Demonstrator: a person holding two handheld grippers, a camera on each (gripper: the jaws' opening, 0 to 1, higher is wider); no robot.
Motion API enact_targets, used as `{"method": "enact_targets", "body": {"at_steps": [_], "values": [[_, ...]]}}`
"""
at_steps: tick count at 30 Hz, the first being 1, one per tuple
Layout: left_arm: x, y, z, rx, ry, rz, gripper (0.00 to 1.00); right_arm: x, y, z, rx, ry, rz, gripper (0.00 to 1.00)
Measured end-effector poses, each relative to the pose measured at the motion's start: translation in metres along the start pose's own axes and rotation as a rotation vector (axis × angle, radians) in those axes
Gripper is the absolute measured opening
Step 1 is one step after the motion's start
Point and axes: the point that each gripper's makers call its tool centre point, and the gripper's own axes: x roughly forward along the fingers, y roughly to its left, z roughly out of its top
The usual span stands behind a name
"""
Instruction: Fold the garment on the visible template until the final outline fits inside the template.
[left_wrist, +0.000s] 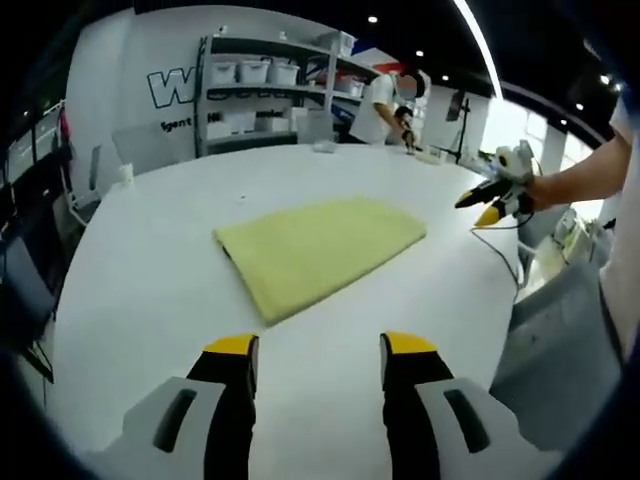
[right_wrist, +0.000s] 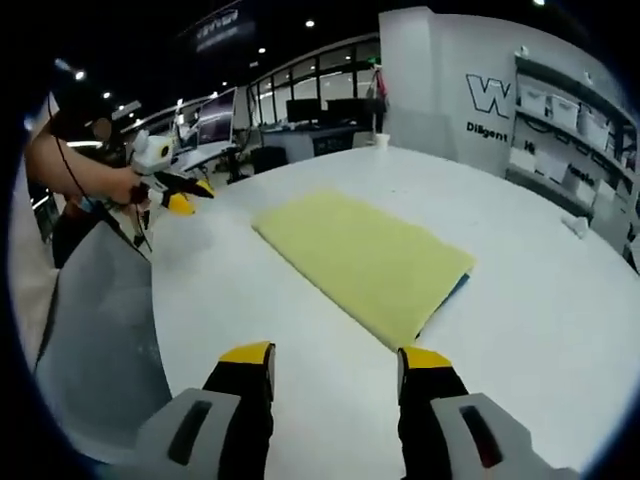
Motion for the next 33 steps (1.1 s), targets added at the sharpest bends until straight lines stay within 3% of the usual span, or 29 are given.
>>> {"method": "enact_targets", "body": {"at_steps": [8, 20, 33], "values": [[-0.012, -0.009, 0.002, -0.001, -0.016, 0.026, 0.61, -0.011, 0.01, 0.008, 0.023, -0.049, -0.02, 0.52], [-0.03, -0.019, 0.004, -0.016, -0.04, 0.071, 0.79, -0.027, 0.026, 0.006, 0.04, -0.066, -0.05, 0.6], [-0.043, -0.04, 0.0, -0.046, -0.038, 0.091, 0.9, -0.041, 0.045, 0.0, 0.12, -0.085, -0.078, 0.79]]}}
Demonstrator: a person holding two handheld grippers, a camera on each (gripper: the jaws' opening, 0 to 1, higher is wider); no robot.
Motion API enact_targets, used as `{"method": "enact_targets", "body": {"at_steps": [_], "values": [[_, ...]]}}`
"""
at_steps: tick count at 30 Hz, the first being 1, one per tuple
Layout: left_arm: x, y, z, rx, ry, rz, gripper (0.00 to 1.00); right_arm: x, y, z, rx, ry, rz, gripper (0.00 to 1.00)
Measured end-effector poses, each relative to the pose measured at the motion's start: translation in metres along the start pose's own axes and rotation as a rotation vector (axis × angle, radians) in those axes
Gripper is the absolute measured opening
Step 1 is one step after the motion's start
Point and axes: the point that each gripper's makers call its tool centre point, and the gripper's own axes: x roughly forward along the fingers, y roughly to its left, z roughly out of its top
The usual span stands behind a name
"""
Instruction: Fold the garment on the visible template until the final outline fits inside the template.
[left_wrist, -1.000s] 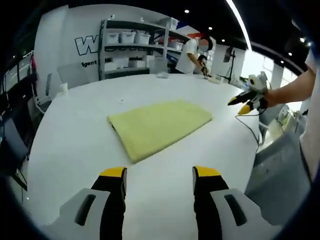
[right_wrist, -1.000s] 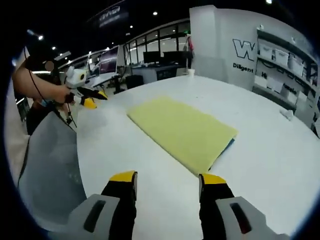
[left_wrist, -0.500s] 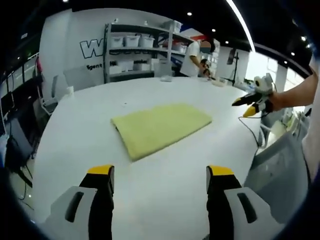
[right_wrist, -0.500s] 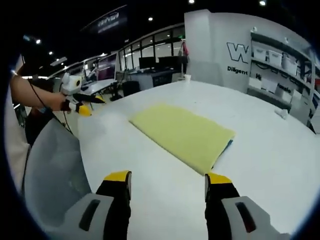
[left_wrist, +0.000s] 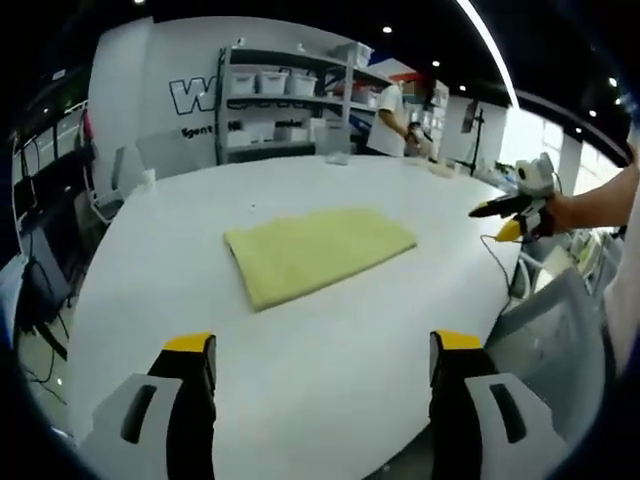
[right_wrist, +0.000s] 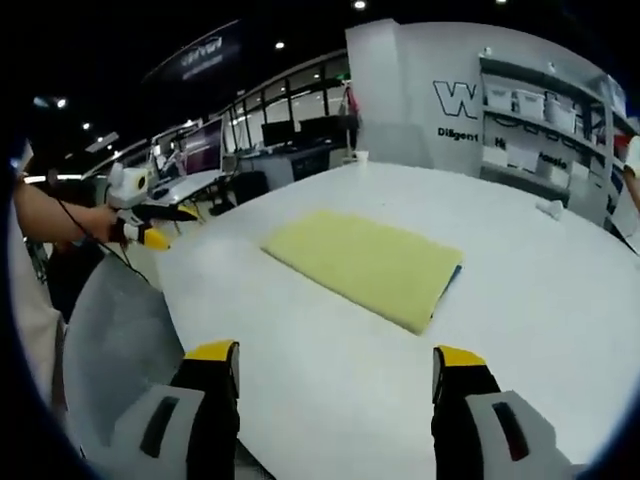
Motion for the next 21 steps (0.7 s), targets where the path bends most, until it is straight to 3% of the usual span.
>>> {"method": "enact_targets", "body": {"at_steps": [8, 12, 17, 21], "values": [[-0.008, 0.001, 0.002, -0.058, -0.028, 0.009, 0.97, -0.004, 0.009, 0.005, 0.019, -0.026, -0.01, 0.85], [-0.015, -0.006, 0.013, -0.176, -0.115, -0.019, 0.99, -0.005, 0.013, 0.006, 0.017, -0.033, -0.009, 0.87], [-0.015, -0.011, 0.006, -0.178, -0.106, -0.022, 0.99, -0.005, 0.016, 0.009, 0.02, -0.041, -0.009, 0.89], [-0.013, -0.016, 0.012, -0.181, -0.126, -0.029, 0.99, -0.005, 0.02, 0.013, 0.029, -0.052, -0.004, 0.92]]}}
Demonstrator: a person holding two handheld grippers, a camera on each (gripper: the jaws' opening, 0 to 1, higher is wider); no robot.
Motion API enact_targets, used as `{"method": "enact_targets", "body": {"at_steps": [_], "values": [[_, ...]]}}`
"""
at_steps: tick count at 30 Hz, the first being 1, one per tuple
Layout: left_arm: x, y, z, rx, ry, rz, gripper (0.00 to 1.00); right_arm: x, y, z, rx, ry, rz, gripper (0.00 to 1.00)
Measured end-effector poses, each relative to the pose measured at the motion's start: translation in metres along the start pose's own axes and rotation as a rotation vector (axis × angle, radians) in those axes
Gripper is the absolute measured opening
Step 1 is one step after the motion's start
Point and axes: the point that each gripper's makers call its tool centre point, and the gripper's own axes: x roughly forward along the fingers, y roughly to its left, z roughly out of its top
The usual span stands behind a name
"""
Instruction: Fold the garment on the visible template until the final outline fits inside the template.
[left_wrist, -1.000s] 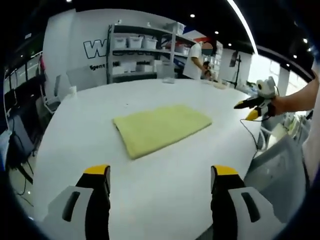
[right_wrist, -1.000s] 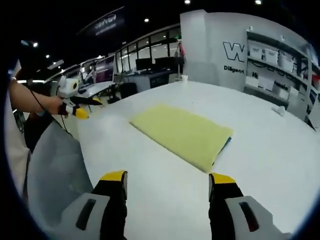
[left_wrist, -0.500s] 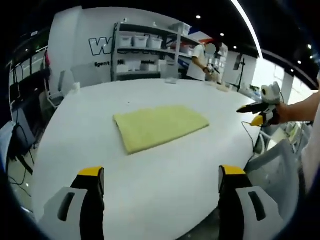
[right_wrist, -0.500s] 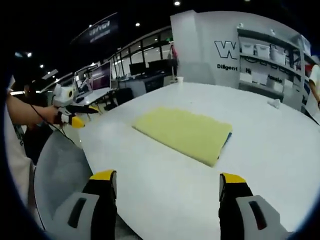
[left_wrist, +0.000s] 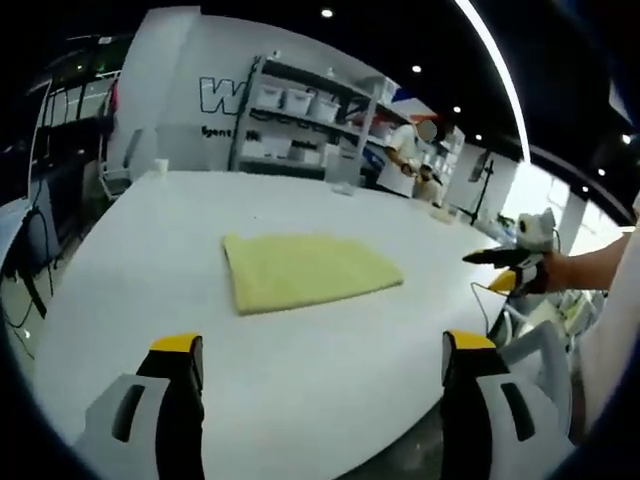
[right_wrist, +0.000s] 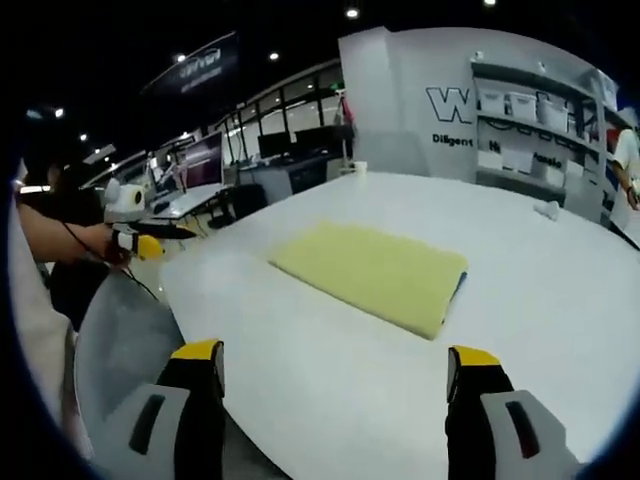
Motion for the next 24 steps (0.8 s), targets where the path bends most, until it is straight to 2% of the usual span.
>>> {"method": "enact_targets", "body": {"at_steps": [4, 11, 24], "values": [[0.003, -0.003, 0.0, 0.001, -0.009, 0.005, 0.99, 0.001, 0.002, 0.003, -0.001, -0.008, 0.002, 0.94], [0.007, 0.004, -0.005, -0.035, -0.005, 0.032, 0.99, -0.001, 0.005, 0.003, 0.019, -0.02, 0.005, 0.99], [0.019, 0.008, -0.014, -0.102, 0.006, 0.035, 0.99, -0.002, 0.001, -0.004, 0.05, -0.013, -0.009, 0.99]]}}
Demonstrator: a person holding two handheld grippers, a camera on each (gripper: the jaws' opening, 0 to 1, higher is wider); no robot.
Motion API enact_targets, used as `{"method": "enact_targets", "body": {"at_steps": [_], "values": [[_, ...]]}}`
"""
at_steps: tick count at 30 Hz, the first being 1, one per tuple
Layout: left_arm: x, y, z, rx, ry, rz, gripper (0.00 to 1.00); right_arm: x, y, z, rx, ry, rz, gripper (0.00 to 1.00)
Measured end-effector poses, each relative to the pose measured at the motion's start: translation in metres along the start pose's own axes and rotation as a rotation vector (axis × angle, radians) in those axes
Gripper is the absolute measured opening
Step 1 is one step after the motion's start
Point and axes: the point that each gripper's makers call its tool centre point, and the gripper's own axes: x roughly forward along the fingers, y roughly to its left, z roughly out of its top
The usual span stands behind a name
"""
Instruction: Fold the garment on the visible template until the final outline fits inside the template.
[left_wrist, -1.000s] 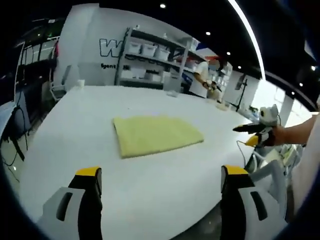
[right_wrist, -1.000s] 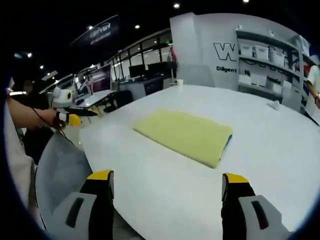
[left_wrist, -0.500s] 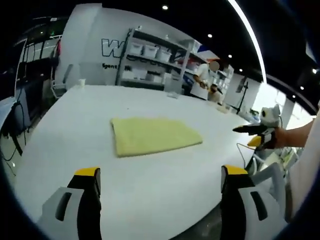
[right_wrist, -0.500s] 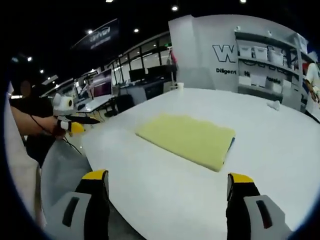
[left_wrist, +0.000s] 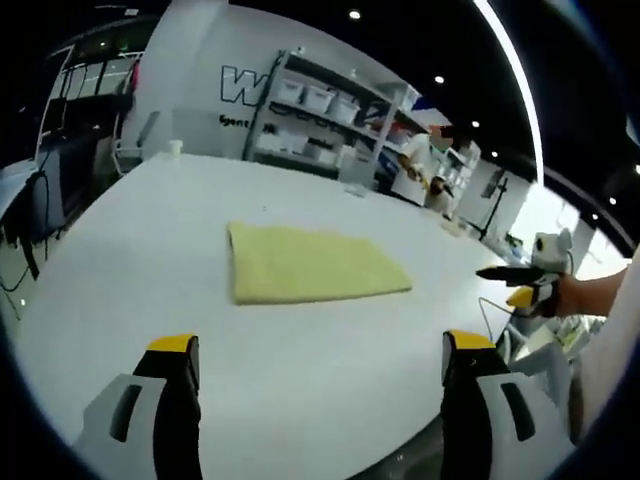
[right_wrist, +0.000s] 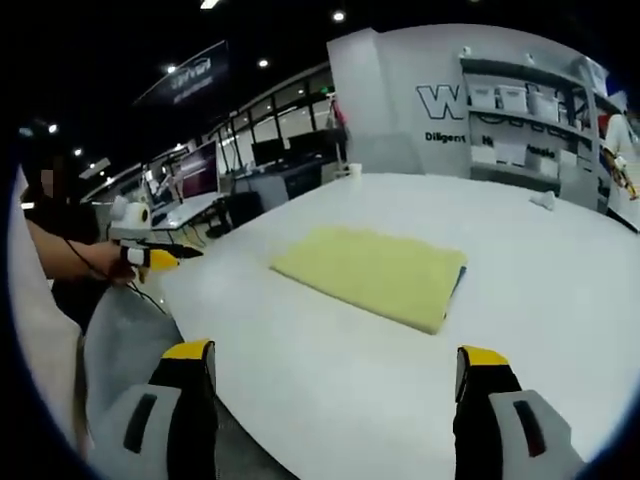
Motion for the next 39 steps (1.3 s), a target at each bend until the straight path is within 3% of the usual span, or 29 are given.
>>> {"method": "enact_targets", "body": {"at_steps": [39], "values": [[0.002, 0.01, -0.007, -0.026, 0.019, 0.024, 0.99, 0.009, -0.002, -0.003, 0.012, 0.018, 0.017, 0.99]]}}
